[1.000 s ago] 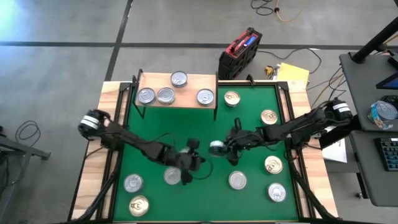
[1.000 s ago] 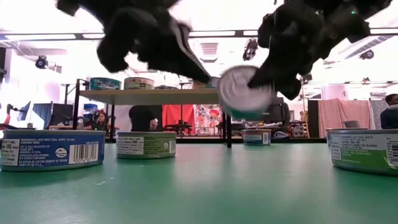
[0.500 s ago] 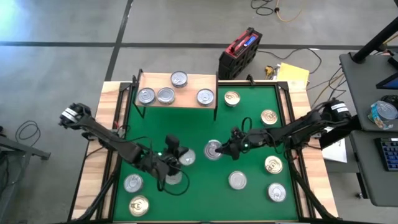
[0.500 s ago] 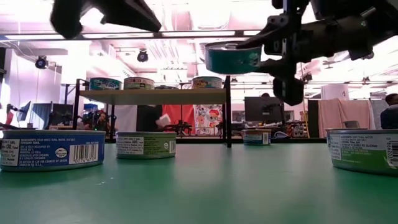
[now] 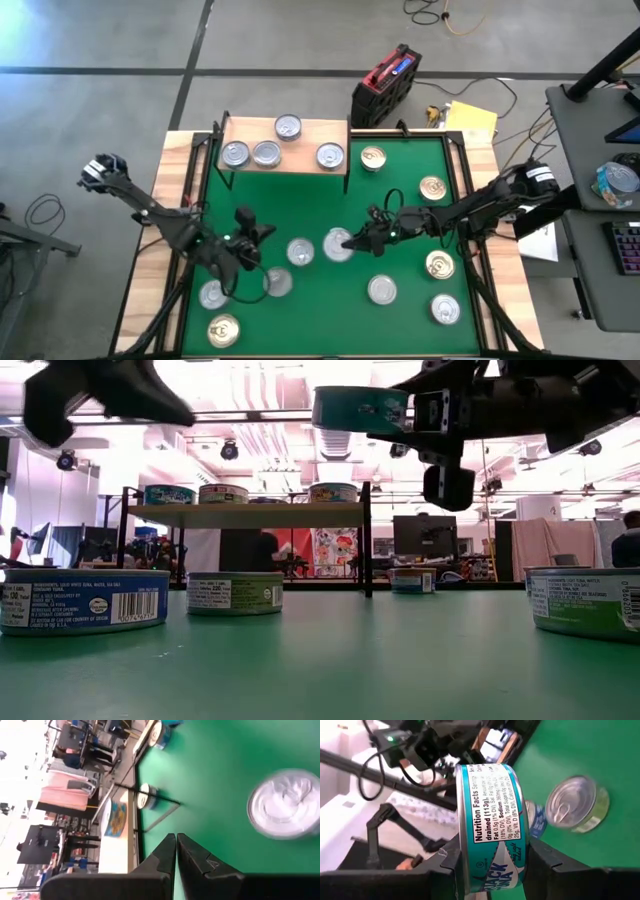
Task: Stack canned seafood by type on shelf
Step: Stack the center light blue tuna can on top of the light blue tuna can on the shelf
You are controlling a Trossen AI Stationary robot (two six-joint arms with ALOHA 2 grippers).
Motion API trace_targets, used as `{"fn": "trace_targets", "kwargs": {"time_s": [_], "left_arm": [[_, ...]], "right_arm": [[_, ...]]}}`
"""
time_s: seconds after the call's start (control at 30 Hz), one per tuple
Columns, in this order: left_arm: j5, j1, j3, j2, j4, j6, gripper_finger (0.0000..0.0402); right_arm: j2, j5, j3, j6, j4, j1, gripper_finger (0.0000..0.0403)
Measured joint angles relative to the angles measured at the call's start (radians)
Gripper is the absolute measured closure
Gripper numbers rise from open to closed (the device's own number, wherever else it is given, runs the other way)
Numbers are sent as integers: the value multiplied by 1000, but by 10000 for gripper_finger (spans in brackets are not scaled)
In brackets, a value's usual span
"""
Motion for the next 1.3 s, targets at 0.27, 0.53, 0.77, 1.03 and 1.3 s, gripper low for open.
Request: {"fn": "trace_targets", "kwargs": {"time_s": [0.27, 0.53, 0.77, 1.03, 1.3], "left_arm": [[0, -43, -18, -113, 33, 39, 402], [-24, -43, 198, -135, -71, 169, 402], [-13, -42, 347, -75, -167, 164, 364], [50, -44, 331, 14, -160, 187, 227], [-13, -64, 322, 119, -140, 208, 144]], "right_arm": [[13, 102, 13, 2, 13, 0, 279], [13, 80, 96, 26, 15, -4, 279], [12, 48, 220, 13, -209, -3, 279], [65, -6, 317, 19, -291, -5, 279], [282, -54, 391, 73, -114, -25, 279]]}}
